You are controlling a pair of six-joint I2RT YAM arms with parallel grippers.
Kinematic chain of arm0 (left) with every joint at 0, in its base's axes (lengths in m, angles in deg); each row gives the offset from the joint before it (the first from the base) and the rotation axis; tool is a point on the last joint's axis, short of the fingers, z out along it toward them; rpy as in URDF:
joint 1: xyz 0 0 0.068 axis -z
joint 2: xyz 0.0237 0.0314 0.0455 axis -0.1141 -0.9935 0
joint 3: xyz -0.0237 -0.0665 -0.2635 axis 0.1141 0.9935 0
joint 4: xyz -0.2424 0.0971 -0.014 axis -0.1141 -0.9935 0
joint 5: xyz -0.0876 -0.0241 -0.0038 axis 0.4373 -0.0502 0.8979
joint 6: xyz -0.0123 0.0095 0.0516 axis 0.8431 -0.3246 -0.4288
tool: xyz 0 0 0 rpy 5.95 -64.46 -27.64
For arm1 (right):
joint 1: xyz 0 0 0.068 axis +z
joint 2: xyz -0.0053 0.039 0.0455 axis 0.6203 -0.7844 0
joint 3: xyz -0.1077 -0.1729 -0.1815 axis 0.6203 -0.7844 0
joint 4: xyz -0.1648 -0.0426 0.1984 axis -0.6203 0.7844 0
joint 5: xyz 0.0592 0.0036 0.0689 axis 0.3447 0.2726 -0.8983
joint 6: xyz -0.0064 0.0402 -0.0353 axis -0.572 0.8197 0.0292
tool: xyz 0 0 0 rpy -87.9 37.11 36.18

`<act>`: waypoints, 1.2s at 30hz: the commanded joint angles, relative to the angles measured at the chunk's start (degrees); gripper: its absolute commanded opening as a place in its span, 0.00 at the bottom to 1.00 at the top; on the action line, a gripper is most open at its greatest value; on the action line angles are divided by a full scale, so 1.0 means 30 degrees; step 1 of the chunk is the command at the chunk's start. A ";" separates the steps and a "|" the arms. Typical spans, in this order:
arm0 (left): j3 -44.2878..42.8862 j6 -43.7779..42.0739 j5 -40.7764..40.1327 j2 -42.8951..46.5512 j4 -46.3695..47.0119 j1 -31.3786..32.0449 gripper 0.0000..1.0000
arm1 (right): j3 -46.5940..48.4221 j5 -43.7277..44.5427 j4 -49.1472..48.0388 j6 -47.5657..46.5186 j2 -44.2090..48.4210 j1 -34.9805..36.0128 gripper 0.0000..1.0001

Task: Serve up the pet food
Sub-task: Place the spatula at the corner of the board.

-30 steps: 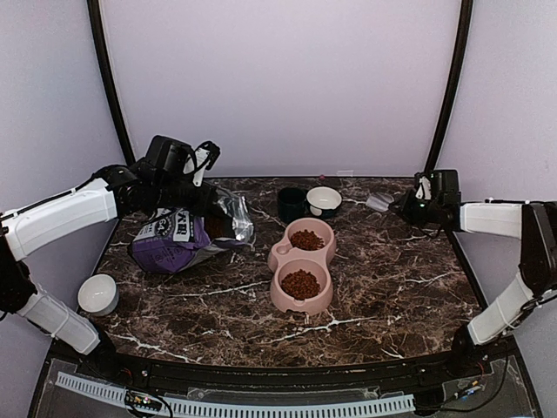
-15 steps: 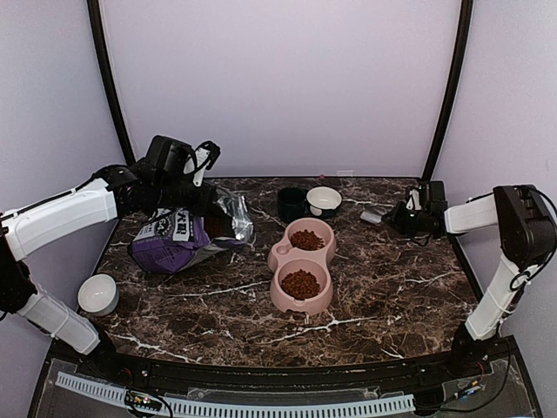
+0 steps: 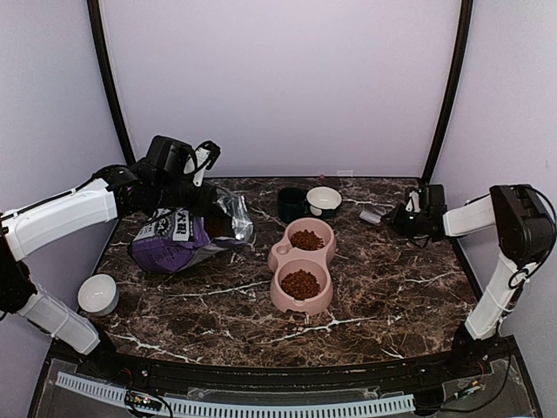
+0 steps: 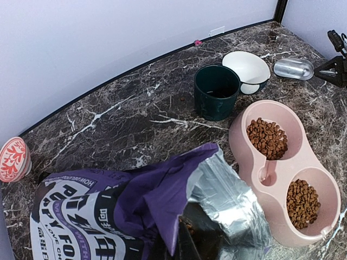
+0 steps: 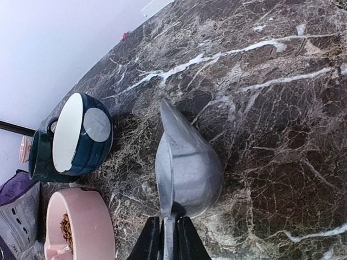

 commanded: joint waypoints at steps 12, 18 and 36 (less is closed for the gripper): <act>-0.0098 -0.0421 -0.0791 0.1070 0.1570 -0.0004 0.00 | -0.1068 0.0535 0.1109 -0.1001 0.0216 0.0287 0.24; -0.0097 -0.0411 -0.0797 0.1114 0.1528 -0.0004 0.00 | -0.1063 0.1218 0.1729 -0.1412 0.0568 0.0602 0.36; -0.0089 -0.0425 -0.0662 0.1290 0.1553 -0.0004 0.00 | -0.0501 0.3420 0.4411 -0.2932 0.2613 0.1131 0.74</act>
